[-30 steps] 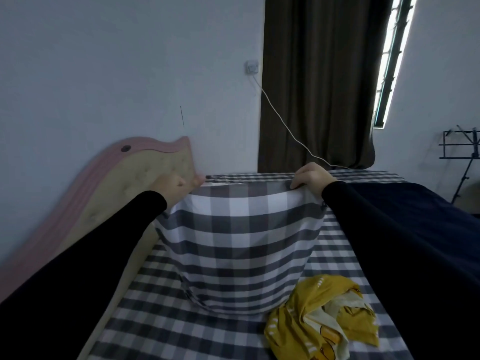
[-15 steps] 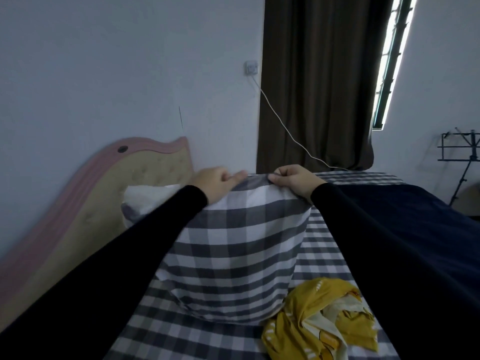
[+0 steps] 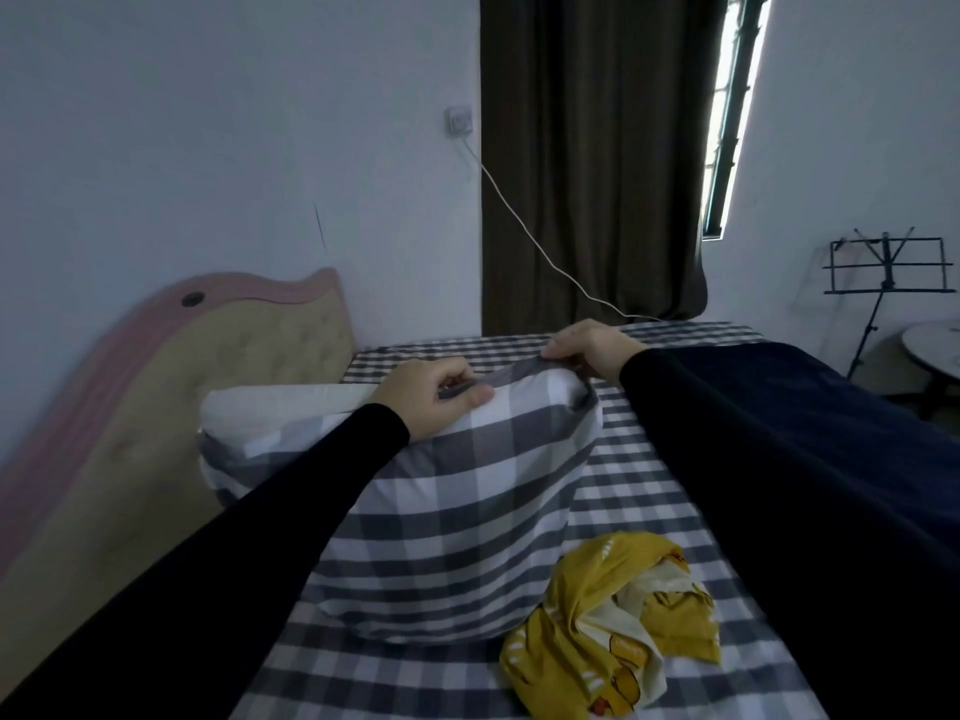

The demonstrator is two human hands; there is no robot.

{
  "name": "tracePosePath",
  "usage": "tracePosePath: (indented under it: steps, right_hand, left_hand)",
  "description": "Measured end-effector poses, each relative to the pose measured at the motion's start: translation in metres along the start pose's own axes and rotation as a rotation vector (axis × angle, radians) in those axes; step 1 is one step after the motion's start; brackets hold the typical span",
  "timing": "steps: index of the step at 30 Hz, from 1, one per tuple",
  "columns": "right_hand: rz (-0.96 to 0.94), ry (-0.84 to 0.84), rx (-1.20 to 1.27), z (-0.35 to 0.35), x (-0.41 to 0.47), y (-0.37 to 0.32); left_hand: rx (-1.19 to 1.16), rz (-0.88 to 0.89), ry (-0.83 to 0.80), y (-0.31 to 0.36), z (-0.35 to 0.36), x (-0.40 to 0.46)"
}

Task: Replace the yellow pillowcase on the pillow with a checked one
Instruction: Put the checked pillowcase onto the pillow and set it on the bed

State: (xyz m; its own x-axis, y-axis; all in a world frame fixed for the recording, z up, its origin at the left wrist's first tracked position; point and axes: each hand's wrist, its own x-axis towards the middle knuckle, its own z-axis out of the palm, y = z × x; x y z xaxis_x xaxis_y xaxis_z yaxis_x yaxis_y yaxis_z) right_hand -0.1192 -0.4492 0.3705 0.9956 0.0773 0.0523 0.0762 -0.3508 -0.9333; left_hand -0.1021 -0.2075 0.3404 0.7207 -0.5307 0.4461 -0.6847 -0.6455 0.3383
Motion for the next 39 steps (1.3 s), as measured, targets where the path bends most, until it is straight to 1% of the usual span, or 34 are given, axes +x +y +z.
tracePosePath:
  steps: [1, 3, 5, 6, 7, 8, 9, 10, 11, 12, 13, 15, 17, 18, 20, 22, 24, 25, 26, 28, 29, 32, 37, 39]
  right_hand:
    - [-0.002, -0.012, 0.067, 0.0, 0.001, -0.007]
    - [-0.068, -0.021, -0.019, 0.006, 0.004, -0.019]
    - [-0.104, 0.016, -0.289, 0.017, 0.011, -0.025]
    - [-0.09, 0.044, -0.441, 0.025, 0.013, -0.024]
    - [-0.078, 0.049, -0.549, 0.033, 0.017, -0.021]
    - [-0.077, 0.067, -0.596, 0.042, 0.019, -0.019]
    - [-0.126, 0.12, -0.608, 0.052, 0.02, -0.018]
    - [-0.224, 0.217, -0.595, 0.062, 0.017, -0.021]
    - [-0.357, 0.311, -0.596, 0.073, 0.015, -0.021]
    - [-0.473, 0.341, -0.626, 0.084, 0.01, -0.022]
    - [-0.553, 0.317, -0.68, 0.093, 0.008, -0.019]
    - [-0.621, 0.253, -0.752, 0.105, 0.003, -0.008]
    - [-0.641, 0.282, -0.783, 0.099, 0.009, 0.001]
    - [-0.611, 0.288, -0.827, 0.092, 0.016, 0.002]
    - [-0.458, 0.274, -0.928, 0.085, 0.025, -0.005]
    - [-0.337, 0.335, -1.018, 0.091, 0.032, -0.016]
    - [-0.368, 0.388, -1.127, 0.116, 0.034, -0.025]
    - [-0.426, 0.359, -1.119, 0.134, 0.036, -0.029]
    - [-0.475, 0.289, -1.068, 0.151, 0.036, -0.032]
    - [-0.489, 0.178, -0.998, 0.18, 0.04, -0.034]
    - [-0.476, 0.174, -1.018, 0.187, 0.043, -0.034]
    - [-0.438, 0.216, -1.056, 0.186, 0.054, -0.03]
    - [-0.492, 0.313, -1.08, 0.18, 0.059, -0.017]
    - [-0.503, 0.358, -1.099, 0.183, 0.062, -0.015]
  left_hand:
    - [-0.025, 0.004, -0.001, 0.0, 0.0, -0.002]
    - [-0.078, 0.002, 0.009, -0.001, -0.001, -0.006]
    - [-0.125, -0.019, 0.032, -0.006, -0.002, -0.008]
    - [-0.136, -0.039, 0.044, -0.011, -0.003, -0.007]
    - [-0.136, -0.05, 0.06, -0.015, -0.004, -0.007]
    - [-0.132, -0.045, 0.085, -0.019, -0.005, -0.006]
    - [-0.119, -0.035, 0.116, -0.023, -0.007, -0.005]
    - [-0.106, -0.032, 0.151, -0.029, -0.01, -0.004]
    - [-0.101, -0.049, 0.183, -0.034, -0.013, -0.003]
    - [-0.104, -0.079, 0.212, -0.038, -0.017, -0.003]
    - [-0.107, -0.114, 0.229, -0.041, -0.021, -0.003]
    - [-0.07, -0.157, 0.21, -0.047, -0.031, -0.01]
    - [-0.021, -0.195, 0.166, -0.058, -0.043, -0.023]
    - [0.013, -0.214, 0.14, -0.066, -0.051, -0.032]
    - [0.117, -0.215, 0.084, -0.086, -0.067, -0.05]
    - [0.216, -0.203, 0.041, -0.101, -0.084, -0.063]
    - [0.181, -0.261, 0.041, -0.111, -0.094, -0.069]
    - [0.11, -0.295, 0.064, -0.114, -0.096, -0.069]
    - [0.053, -0.319, 0.084, -0.116, -0.096, -0.069]
    - [0.031, -0.337, 0.09, -0.119, -0.095, -0.07]
    - [0.017, -0.348, 0.086, -0.121, -0.095, -0.07]
    - [-0.014, -0.398, 0.092, -0.136, -0.107, -0.075]
    - [0.018, -0.52, 0.025, -0.166, -0.128, -0.083]
    - [0.016, -0.538, 0.011, -0.174, -0.129, -0.081]
